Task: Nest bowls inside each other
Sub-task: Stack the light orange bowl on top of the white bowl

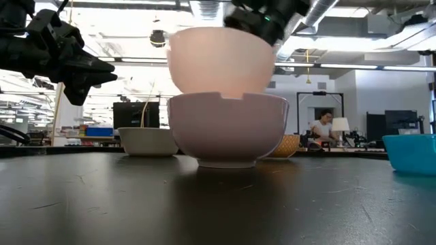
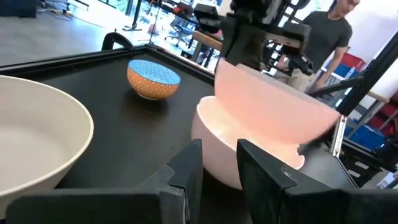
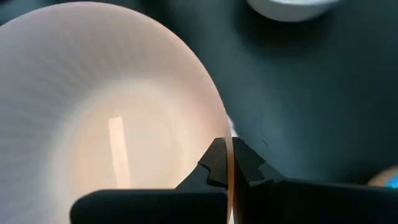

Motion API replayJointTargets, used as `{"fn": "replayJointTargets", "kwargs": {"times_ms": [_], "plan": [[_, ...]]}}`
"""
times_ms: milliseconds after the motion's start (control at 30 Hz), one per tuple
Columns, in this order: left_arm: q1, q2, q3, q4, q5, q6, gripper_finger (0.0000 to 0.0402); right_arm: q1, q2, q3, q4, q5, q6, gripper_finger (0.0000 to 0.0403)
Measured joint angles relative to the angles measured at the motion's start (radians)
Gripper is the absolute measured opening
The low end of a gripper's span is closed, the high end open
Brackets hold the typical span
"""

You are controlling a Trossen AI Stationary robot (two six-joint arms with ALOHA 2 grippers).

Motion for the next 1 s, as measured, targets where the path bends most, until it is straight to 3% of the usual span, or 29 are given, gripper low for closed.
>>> {"fn": "replayJointTargets", "kwargs": {"times_ms": [267,833,1000], "plan": [[0.000,0.000,0.000,0.001,-0.025,0.001,0.0088,-0.019,-0.128,-0.222,0.233,-0.002,0.044,0.0005],[0.000,0.001,0.000,0.006,-0.041,0.001,0.0088,-0.013,-0.027,-0.224,0.254,0.028,0.110,0.0006],[0.000,0.007,0.000,0.005,-0.041,0.001,0.0088,-0.006,-0.005,-0.224,0.248,0.024,0.113,0.0024]]}}
